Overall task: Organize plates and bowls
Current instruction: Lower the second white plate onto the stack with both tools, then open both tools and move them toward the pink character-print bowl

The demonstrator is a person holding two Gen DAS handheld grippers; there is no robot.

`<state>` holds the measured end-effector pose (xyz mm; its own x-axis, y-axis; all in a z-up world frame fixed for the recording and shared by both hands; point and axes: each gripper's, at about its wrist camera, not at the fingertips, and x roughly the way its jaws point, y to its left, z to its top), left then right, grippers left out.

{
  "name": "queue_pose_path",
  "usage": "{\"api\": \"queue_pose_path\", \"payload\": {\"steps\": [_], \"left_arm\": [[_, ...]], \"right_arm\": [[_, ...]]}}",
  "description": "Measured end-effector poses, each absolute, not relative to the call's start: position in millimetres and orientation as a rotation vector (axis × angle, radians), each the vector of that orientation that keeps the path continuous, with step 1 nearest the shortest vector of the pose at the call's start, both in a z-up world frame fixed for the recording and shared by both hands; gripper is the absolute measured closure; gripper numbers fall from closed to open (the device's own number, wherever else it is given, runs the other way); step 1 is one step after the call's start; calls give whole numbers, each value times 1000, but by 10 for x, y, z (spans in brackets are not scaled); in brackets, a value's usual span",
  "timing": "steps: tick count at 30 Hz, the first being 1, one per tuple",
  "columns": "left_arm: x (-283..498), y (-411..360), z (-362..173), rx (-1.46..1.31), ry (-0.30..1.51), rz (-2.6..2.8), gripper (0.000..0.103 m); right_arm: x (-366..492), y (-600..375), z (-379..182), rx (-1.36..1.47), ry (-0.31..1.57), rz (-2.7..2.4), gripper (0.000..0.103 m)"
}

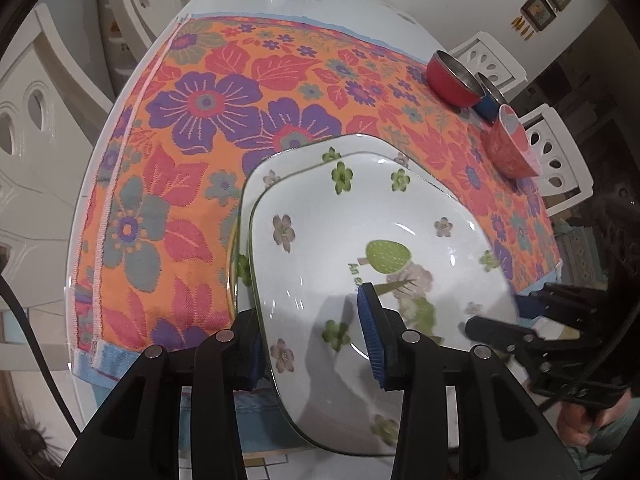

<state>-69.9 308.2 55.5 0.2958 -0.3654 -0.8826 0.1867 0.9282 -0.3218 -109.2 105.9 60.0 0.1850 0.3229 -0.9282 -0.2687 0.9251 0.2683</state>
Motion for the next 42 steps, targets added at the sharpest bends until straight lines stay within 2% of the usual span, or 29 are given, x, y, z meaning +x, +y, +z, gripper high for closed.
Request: {"api": "queue_pose_path", "payload": {"steps": [6,27,29,42], "left_arm": [[-605,3148,556,-206,1264,-403,66],[-612,3166,725,-5,1278,-354,66],[-611,3127,751,-3,1264,-364,63],[-537,3125,1064,-8,1151,-345,63]], "right_arm": [[-1089,1070,571,43,1315,422,66],[-1114,1137,608,23,1313,394,65],[-1117,1126,606,23,1314,387,65],[-1169,967,900,52,1244,319,65]]}}
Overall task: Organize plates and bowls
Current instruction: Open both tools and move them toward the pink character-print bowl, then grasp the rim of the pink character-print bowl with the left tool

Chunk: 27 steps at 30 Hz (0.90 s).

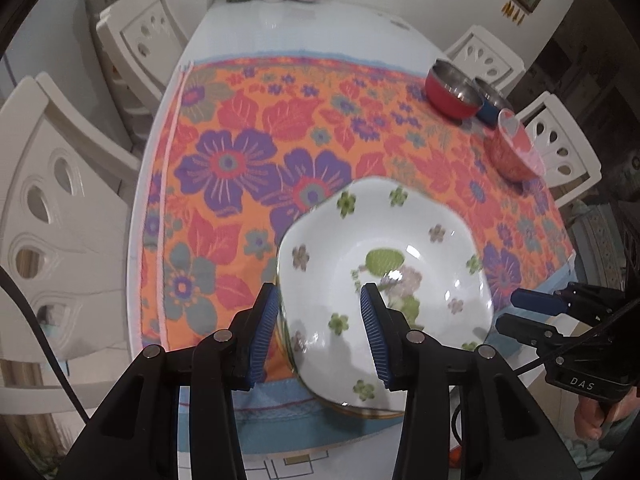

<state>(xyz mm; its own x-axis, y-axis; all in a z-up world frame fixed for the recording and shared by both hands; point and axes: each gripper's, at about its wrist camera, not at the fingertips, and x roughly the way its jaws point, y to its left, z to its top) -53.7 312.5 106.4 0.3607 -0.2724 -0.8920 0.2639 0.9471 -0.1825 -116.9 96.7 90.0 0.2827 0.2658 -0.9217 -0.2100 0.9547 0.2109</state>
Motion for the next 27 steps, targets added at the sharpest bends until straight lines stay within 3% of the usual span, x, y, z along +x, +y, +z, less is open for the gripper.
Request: {"api": "queue_pose_path", "payload": {"steps": [12,15,16,27], "left_arm": [[-401,2802,1542,-15,1017,-404,63],[-310,2637,1669,-48,994,-441,59],[-280,2539,1719,-42,980,-453,59],[188,1039,1927,-8,934,-605,57]], "right_arm": [[-1162,477,1454,140,1124,180,64],[-1102,181,1586,206,1096,129,52],[-1085,22,1637,242,1075,106,48],[-787,-1510,1730,461,1055,-61,48]]}}
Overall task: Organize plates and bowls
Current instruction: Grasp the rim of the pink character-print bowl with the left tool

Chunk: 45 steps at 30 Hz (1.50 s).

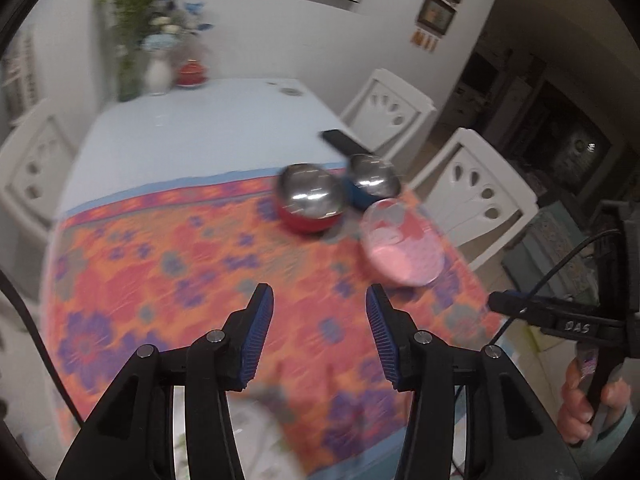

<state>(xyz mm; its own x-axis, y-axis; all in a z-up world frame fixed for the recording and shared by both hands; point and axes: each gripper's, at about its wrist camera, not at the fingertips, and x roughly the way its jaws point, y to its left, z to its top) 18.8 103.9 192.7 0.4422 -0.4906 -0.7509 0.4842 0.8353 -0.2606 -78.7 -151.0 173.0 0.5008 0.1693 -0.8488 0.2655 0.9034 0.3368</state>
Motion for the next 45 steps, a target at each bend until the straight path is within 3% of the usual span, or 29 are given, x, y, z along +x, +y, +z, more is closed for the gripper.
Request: {"api": "queue_pose_path", "payload": {"steps": [8,16,18,24,26,30,34,45], "left_arm": [[730,132,1521,-53,1047,-613,57],[899,-215,982,-109,1106,-532,58],[950,-255,863,-133,1108,-508,65],[1061,-321,576,-171,1151,-435,65],[1083,-350,515,-173,1160,-425,67],[1110,-408,409,-199,1191,-442,91],[1104,-496,374,-200,1195,-443,92],[993,-526,530,-217,1164,-435,92]], "right_arm": [[-418,-2183,1244,565,1149,-69,48],[38,-2532,869,517,1187,-60,48],[179,-2555,769,493,1194,-40,50],[505,-2483,493,420,1226,30,58],[565,-2456,430,395,1230,44,65],[661,-2404,344,351,1232,77,75],[701,-2376,305,326,1230,115,83],[622,-2427,440,281,1197,146,83]]}}
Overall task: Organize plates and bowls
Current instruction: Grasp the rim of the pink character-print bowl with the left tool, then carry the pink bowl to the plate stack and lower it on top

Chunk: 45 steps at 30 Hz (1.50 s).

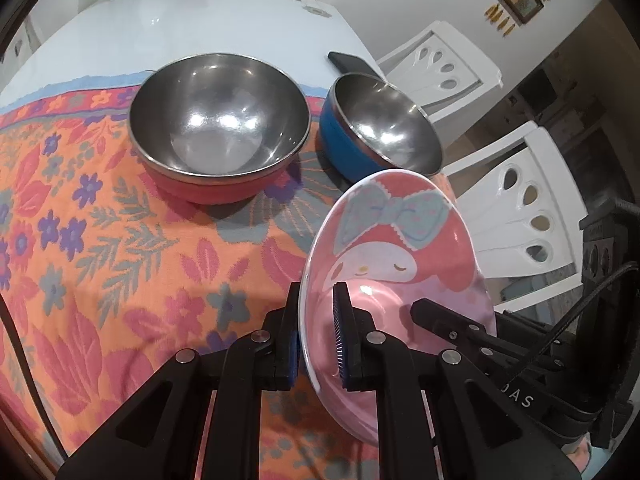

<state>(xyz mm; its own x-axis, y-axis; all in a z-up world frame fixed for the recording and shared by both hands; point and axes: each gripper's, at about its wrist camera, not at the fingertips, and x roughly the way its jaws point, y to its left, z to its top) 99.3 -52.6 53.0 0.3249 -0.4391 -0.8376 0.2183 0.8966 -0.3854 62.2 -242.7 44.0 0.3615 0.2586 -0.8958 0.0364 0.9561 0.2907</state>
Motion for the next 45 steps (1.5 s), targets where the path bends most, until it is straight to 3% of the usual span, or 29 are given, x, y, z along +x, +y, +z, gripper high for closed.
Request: {"api": "queue_pose_path", "payload": {"steps": [15,26,45], "left_arm": [[151,-187,1102,-212,1071,-465,92],[-518,123,734,-228,1173,-456,92],[-735,157,455,-183,1223,-476,92]], "right_arm": [[-185,-2071,1109,233,1139,167,83],[-863,-1742,784,234,1239,136,82],[-1122,-1753,530,262,1250,54,82]]}}
